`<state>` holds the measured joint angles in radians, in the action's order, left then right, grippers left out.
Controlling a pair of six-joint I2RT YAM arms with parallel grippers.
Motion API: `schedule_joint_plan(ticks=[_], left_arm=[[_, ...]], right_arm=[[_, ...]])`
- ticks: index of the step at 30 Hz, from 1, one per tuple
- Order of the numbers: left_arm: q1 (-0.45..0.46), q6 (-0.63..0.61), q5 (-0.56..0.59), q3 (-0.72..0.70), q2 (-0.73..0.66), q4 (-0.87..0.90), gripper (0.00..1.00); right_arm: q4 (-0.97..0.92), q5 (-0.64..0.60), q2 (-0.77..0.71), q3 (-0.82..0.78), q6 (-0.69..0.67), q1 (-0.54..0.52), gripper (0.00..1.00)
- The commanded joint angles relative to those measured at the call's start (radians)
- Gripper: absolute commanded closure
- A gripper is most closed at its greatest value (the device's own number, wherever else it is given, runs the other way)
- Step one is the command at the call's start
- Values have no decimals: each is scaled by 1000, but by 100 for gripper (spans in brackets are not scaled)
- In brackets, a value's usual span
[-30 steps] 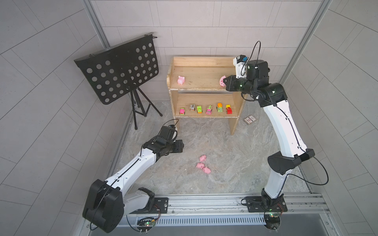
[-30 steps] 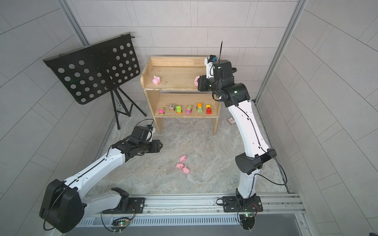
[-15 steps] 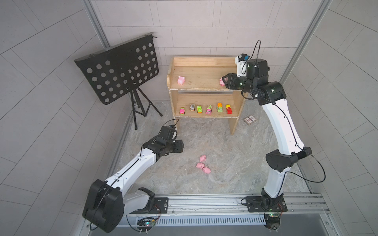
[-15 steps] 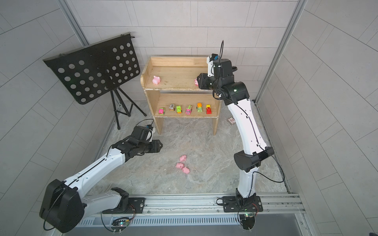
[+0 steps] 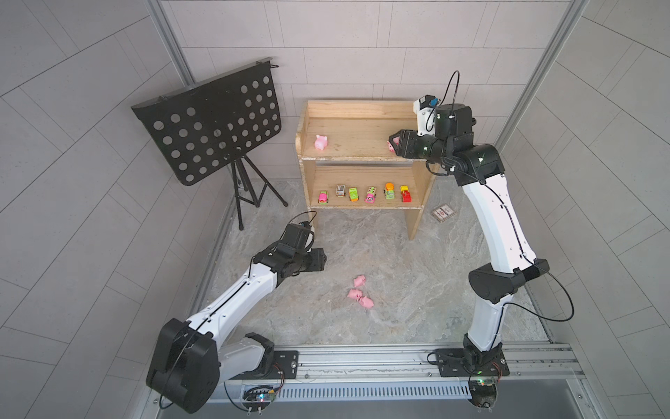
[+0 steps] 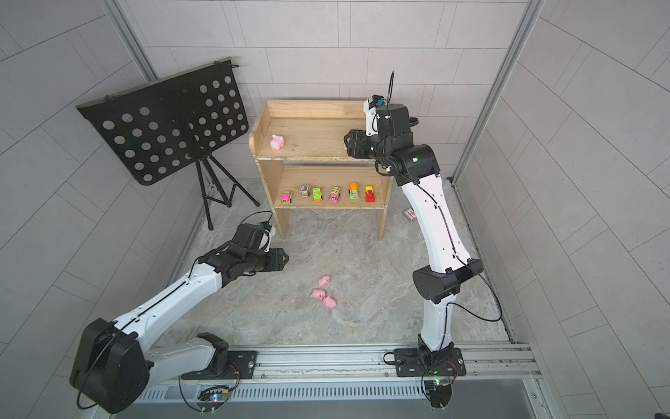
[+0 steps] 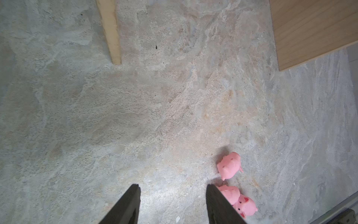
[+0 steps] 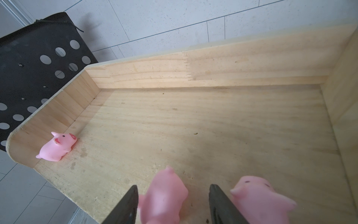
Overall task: Organize plastic toys on shelves
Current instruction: Place the plastic toy on the shelf, then adjust the plastic toy at the center of the board.
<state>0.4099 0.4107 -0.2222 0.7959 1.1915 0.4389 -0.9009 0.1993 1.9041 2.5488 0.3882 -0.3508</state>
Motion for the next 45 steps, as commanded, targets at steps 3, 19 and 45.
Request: schedule_joint_plan(ticks=[3, 19, 45], left_arm=[[-5, -6, -8, 4, -11, 6, 39], [5, 12, -113, -18, -8, -26, 38], [392, -101, 32, 92, 300, -75, 38]], right_arm=[[25, 6, -3, 25, -14, 3, 39], [75, 104, -55, 25, -44, 3, 40], [193, 105, -713, -982, -131, -20, 42]])
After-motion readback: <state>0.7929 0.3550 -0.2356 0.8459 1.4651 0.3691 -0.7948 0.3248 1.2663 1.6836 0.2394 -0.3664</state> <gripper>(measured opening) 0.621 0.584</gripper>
